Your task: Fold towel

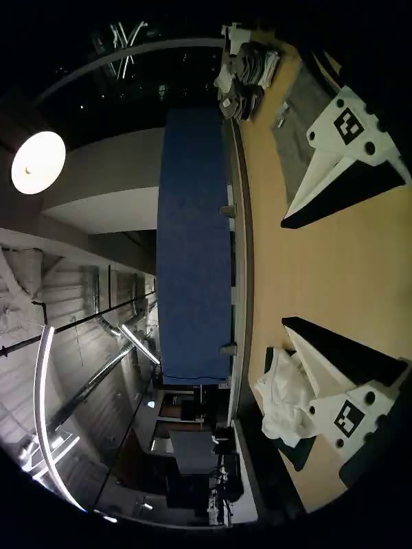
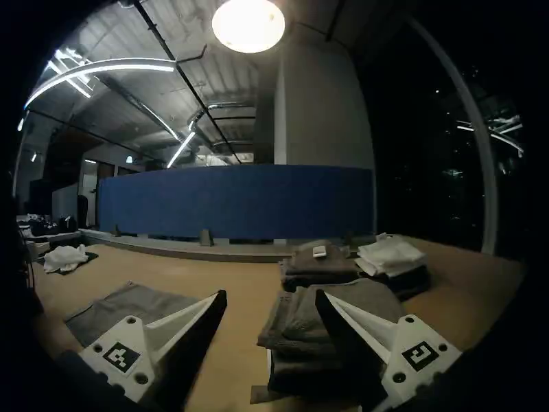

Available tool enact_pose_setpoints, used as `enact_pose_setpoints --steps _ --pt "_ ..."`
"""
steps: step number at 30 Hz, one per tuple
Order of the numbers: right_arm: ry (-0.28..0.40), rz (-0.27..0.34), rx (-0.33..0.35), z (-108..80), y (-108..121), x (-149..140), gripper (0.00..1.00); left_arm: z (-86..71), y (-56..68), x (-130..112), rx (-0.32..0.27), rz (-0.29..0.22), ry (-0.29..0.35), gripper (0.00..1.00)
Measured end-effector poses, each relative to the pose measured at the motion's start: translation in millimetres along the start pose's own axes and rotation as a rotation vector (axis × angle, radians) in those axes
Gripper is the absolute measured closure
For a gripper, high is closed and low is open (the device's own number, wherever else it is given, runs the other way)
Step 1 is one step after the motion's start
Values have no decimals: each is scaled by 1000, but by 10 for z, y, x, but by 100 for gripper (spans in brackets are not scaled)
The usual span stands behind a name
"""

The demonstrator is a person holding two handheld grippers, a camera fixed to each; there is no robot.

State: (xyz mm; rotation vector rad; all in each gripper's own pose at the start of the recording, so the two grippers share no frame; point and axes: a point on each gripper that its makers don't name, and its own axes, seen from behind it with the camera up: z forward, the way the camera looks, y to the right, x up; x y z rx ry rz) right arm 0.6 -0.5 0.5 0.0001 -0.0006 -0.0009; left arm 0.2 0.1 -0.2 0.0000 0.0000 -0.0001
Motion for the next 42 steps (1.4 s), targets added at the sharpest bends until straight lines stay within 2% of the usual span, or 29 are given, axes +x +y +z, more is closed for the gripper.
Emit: enact_pose_setpoints --steps 21,32,38,42 --pt "1 0 4 -2 -13 1 0 2 7 3 0 0 0 4" --pt "-10 8 -22 -30 22 -3 0 -10 -13 16 18 -9 -2 5" --pt "14 18 -24 -71 13 317 0 -22 29 272 11 -14 19 5" --pt "10 8 -28 -93 17 594 0 -15 35 596 7 -15 30 5"
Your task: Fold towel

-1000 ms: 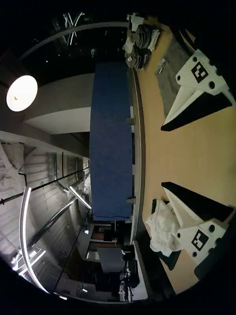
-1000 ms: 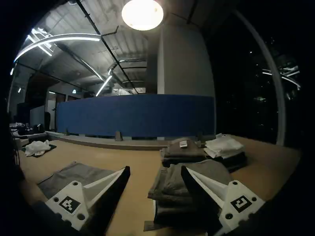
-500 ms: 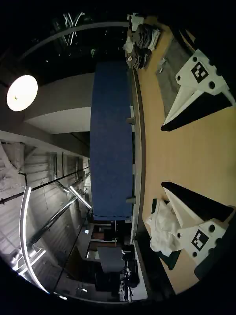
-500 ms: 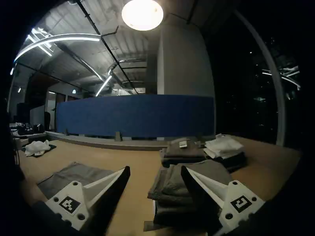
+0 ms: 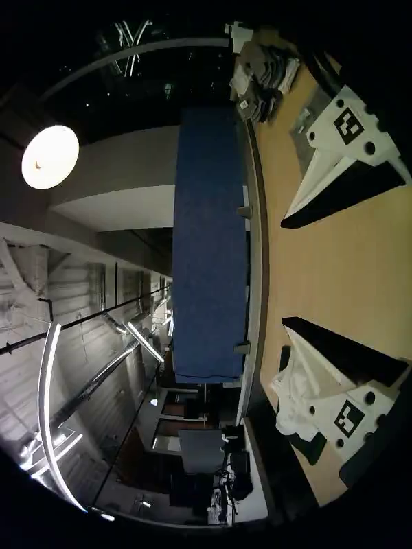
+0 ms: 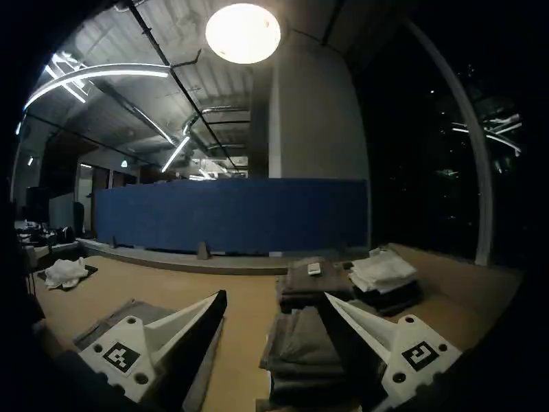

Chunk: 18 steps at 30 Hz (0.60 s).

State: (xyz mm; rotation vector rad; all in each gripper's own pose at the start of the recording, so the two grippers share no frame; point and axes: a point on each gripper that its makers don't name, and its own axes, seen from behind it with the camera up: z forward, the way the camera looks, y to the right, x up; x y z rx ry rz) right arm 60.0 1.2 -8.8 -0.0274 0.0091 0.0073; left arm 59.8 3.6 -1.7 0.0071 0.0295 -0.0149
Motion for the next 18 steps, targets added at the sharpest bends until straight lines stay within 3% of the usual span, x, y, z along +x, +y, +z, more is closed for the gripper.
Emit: enact_pose_setpoints --steps 12,18 --pt "17 -13 -2 -35 -2 1145 0 7 -25 1209 -2 0 17 5" --pt "18 -13 -7 -31 7 1487 0 19 -44 1479 8 -7 7 5"
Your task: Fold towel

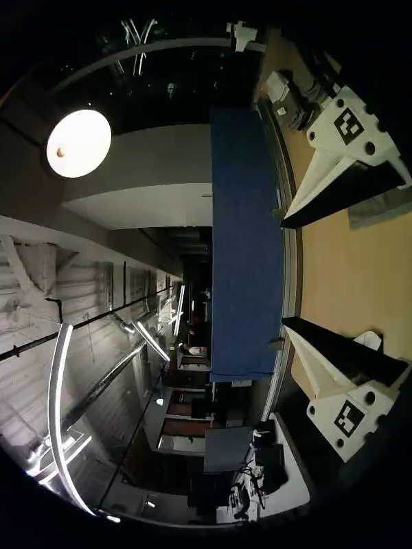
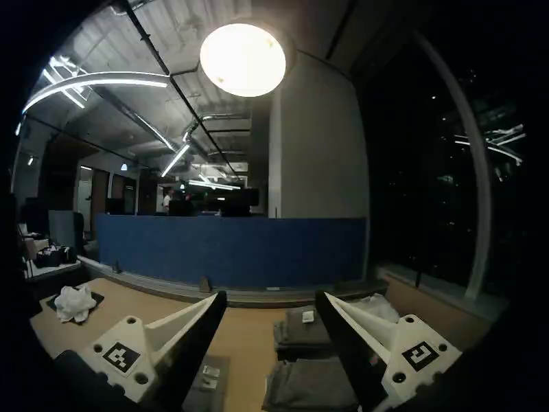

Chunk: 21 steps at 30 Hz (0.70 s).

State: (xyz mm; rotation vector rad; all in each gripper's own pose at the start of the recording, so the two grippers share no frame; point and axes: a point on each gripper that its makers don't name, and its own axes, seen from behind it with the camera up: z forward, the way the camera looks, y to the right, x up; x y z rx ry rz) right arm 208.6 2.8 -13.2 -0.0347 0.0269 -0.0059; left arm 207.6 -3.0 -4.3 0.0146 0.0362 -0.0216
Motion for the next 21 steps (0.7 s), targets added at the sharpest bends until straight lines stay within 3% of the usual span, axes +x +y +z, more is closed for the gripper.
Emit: enact_pose_setpoints --steps 8,14,21 --pt "1 6 11 35 -34 199 0 19 46 131 -9 3 -12 5" --pt "-36 -4 51 50 -99 129 0 26 143 52 -40 19 -59 4" --pt "-138 -35 156 37 -263 -11 0 -34 412 -113 -166 27 -166 5"
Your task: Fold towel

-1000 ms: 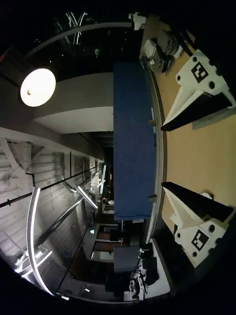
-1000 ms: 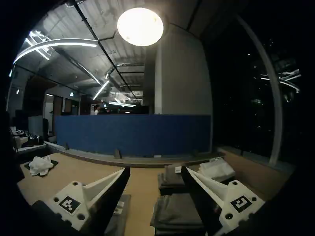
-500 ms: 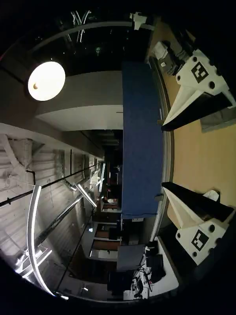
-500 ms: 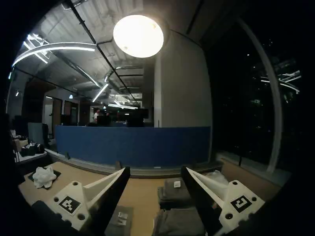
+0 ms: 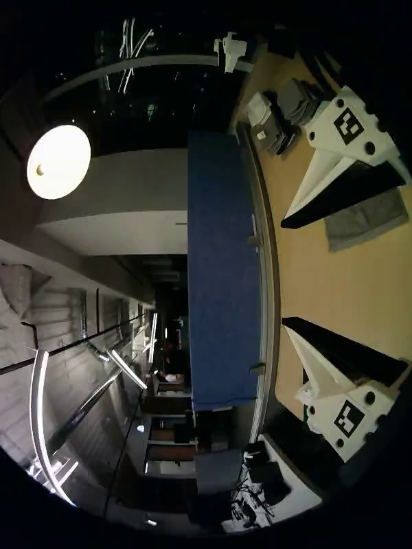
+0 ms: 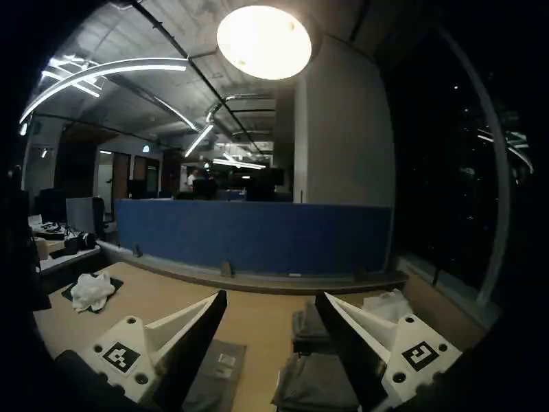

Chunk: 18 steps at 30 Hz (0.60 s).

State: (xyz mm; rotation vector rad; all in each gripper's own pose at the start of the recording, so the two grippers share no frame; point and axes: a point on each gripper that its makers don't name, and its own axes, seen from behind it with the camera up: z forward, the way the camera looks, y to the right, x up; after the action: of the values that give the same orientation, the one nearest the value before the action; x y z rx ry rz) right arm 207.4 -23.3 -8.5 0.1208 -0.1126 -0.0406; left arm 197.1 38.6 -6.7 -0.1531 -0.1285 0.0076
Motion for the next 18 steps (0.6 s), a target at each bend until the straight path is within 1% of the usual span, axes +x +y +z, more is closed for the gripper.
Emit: enact_pose_setpoints --steps 5,8,11,14,18 --pt "-113 -33 95 -30 -157 -144 0 -19 154 -116 -90 19 -92 5" --pt "-212 -64 189 -89 -332 -312 0 -51 296 -218 -166 34 -161 5" --pt "-296 -86 290 -175 -505 -463 0 -108 458 -316 -259 41 -234 4" --pt "-334 -99 322 -209 -552 -514 0 -135 544 -351 -307 51 -274 4" --pt "-349 -104 340 -211 -571 -527 0 -126 582 -384 -327 84 -295 4"
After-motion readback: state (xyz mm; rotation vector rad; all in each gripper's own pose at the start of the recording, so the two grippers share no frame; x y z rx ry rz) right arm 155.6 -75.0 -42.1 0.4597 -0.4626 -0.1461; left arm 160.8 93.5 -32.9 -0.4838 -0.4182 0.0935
